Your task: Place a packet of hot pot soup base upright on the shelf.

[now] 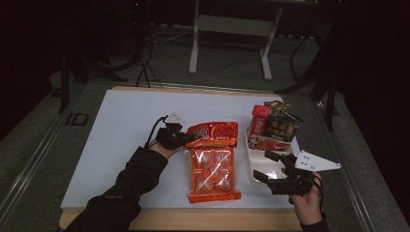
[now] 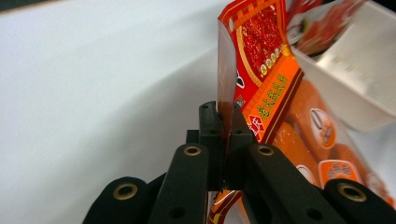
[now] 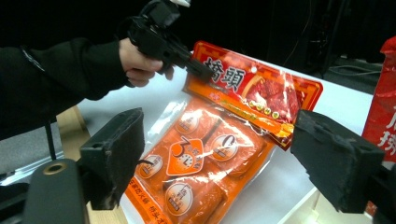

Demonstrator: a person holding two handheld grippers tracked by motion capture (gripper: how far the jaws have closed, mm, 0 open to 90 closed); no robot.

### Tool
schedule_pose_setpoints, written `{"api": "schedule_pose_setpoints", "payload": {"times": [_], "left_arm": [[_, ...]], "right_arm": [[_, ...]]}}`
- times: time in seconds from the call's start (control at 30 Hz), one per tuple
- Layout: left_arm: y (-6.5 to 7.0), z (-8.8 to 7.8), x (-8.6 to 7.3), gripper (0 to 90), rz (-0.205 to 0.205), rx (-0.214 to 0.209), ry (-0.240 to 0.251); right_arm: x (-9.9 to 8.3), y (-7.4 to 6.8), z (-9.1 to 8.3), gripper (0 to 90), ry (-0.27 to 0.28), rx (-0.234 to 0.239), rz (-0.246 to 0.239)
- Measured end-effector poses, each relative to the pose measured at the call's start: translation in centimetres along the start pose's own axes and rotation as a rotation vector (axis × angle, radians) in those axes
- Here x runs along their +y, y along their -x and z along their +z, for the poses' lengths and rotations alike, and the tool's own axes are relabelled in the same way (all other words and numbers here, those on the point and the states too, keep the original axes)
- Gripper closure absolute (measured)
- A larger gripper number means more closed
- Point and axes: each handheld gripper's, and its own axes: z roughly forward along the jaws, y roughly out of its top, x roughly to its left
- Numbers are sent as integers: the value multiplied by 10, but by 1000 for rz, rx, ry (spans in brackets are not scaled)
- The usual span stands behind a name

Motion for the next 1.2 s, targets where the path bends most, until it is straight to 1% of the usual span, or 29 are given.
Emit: {"api": "schedule_pose_setpoints", "payload": {"times": [0.07, 0.2, 0.27, 0.3, 0.33, 0.37, 0.4, 0.47, 0.5, 0.53, 0.57, 0.6, 0.67, 0.7, 0.73, 0.83, 0.87, 0.93, 0.97, 1.0, 1.03, 1.13, 1.2], "left_arm": [[5, -6, 2, 897, 17, -9, 15], [14, -18, 5, 898, 50, -26, 40], [19, -23, 6, 898, 61, -36, 50], [23, -27, 6, 898, 77, -38, 64], [25, -29, 6, 898, 79, -45, 72], [28, -31, 6, 898, 91, -53, 82], [31, -34, 6, 898, 107, -53, 95], [37, -39, 5, 898, 123, -65, 116], [39, -41, 5, 898, 129, -78, 129], [41, -43, 6, 898, 132, -86, 133], [44, -45, 6, 898, 144, -91, 140], [47, -46, 5, 898, 155, -98, 149], [52, -50, 6, 898, 163, -117, 162], [55, -51, 7, 898, 163, -134, 170], [58, -52, 7, 899, 178, -137, 181], [68, -55, 8, 899, 201, -146, 198], [71, -56, 9, 899, 205, -156, 200], [78, -59, 9, 900, 218, -170, 218], [81, -59, 11, 900, 221, -183, 222], [83, -60, 12, 900, 230, -192, 226], [86, -61, 13, 900, 239, -203, 231], [93, -62, 16, 900, 258, -224, 239], [96, -62, 16, 900, 265, -232, 243]], "right_arm": [[0, -1, 0, 165, 5, 1, -5], [1, -2, -1, 153, 0, -13, -14], [1, -3, -1, 146, 8, -25, -26], [2, -3, -1, 145, 9, -25, -25], [2, -4, -1, 142, 7, -33, -31], [3, -4, -1, 140, 3, -42, -33], [3, -5, -2, 137, 4, -49, -29], [3, -4, -2, 125, 4, -60, -4], [3, -4, -1, 111, -4, -73, -2], [3, -5, -1, 111, -9, -92, -9], [3, -5, -1, 109, -6, -92, -13], [3, -5, 0, 103, -8, -72, -6], [4, -6, 0, 103, -4, -77, -8], [5, -6, 1, 103, -1, -71, -7], [5, -5, 1, 103, 1, -79, -5], [5, -1, 5, 104, -11, -99, 2], [5, 0, 6, 105, -14, -107, 5], [5, 5, 9, 112, -27, -108, 13], [5, 6, 9, 135, -27, -115, 9], [4, 7, 10, 133, -27, -116, 13], [4, 9, 11, 134, -25, -103, 23], [4, 14, 14, 142, -20, -85, 37], [4, 17, 17, 184, -20, -60, 55]]}}
